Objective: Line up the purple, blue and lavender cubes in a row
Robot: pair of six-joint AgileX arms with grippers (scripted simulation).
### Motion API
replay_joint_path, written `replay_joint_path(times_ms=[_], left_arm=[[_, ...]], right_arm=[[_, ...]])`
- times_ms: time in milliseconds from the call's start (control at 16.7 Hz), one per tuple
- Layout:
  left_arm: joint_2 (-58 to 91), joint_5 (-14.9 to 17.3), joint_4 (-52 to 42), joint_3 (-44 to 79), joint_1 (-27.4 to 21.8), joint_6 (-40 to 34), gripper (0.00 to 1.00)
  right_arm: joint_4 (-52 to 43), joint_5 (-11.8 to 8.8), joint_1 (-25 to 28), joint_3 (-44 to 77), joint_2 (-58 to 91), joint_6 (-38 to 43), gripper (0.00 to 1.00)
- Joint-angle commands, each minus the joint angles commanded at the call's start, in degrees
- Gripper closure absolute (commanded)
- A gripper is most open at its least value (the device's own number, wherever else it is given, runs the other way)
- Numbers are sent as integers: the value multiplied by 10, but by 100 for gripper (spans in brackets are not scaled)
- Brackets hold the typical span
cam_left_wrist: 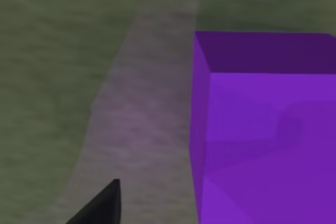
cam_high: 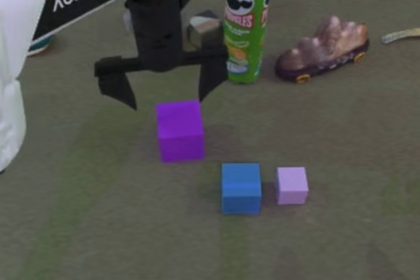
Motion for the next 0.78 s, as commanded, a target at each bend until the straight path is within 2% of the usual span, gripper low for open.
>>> replay_joint_path(times_ms=[480,780], left_arm=[[27,0,-12,24,-4,-8,0],[47,0,77,-43,-5,-6,0]], right_arm=[[20,-5,-9,-20,-28,-8,0],[20,-5,-9,-20,-28,-8,0]])
